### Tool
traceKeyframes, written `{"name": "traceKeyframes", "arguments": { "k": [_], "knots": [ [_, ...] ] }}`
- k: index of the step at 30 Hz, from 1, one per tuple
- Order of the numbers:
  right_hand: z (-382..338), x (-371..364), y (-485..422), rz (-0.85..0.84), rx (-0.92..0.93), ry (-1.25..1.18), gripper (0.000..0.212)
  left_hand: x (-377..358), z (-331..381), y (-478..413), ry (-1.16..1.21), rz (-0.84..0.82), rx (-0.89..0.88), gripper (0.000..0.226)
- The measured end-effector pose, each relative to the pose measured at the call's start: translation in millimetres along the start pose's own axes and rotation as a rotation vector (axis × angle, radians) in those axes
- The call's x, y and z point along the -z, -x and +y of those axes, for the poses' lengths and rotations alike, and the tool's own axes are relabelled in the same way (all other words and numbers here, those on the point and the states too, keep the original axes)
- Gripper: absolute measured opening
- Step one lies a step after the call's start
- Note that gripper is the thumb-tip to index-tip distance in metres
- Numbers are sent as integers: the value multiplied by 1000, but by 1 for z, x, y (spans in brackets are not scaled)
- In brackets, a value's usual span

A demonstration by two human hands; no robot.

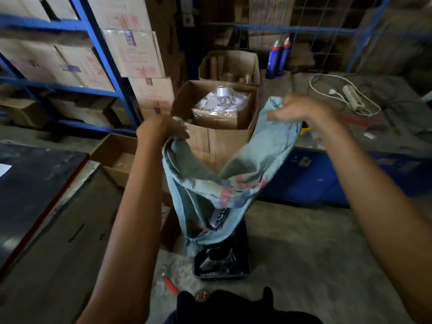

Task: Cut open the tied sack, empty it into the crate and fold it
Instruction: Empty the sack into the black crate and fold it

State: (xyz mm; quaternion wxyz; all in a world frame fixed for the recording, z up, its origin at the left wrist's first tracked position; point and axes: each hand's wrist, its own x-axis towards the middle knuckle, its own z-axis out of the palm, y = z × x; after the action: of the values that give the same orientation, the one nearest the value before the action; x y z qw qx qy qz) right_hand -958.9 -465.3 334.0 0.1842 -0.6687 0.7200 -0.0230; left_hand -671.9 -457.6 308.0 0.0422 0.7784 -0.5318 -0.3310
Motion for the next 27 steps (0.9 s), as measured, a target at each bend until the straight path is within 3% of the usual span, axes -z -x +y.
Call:
{"name": "traceKeyframes", "arguments": {
  "k": [1, 3, 6, 8, 10, 12, 15, 17, 19, 22, 24, 27],
  "knots": [
    [4, -7, -1, 2, -9, 16, 44, -7, -13, -6, -28, -49, 42, 63],
    [8, -18, -2, 54, -34, 43, 39, -20, -30, -11, -93, -38, 87, 71],
    [5, -29, -1, 123, -48, 121, 43, -36, -41, -11, -98, 335, -25, 72],
    [0, -31, 1, 202, -44, 129, 48, -46, -44, -16, 86, 466, -219, 60],
    [-4, -32, 3, 286, 28, 74, 48, -52, -46, -11, 396, 364, -406, 51],
    [-10, -30, 5, 281, 117, -44, 48, -59, -45, -9, 758, 125, -449, 40],
    [-24, -29, 12, 138, 227, -344, 57, -71, -37, -1, 1079, -61, -561, 22],
    [-34, -33, 13, 56, 252, -505, 64, -78, -30, -3, 1224, -122, -567, 25],
    [-41, -37, 13, 4, 273, -654, 60, -83, -24, -4, 1089, -164, -622, 38],
    [-47, -37, 19, -29, 323, -753, 55, -92, -15, -9, 768, -129, -815, 39],
    [-46, -37, 21, -58, 362, -735, 50, -99, -11, -16, 723, -74, -868, 37],
    [-44, -38, 22, -24, 388, -715, 46, -113, -2, -22, 757, 127, -794, 34]
  ]
}}
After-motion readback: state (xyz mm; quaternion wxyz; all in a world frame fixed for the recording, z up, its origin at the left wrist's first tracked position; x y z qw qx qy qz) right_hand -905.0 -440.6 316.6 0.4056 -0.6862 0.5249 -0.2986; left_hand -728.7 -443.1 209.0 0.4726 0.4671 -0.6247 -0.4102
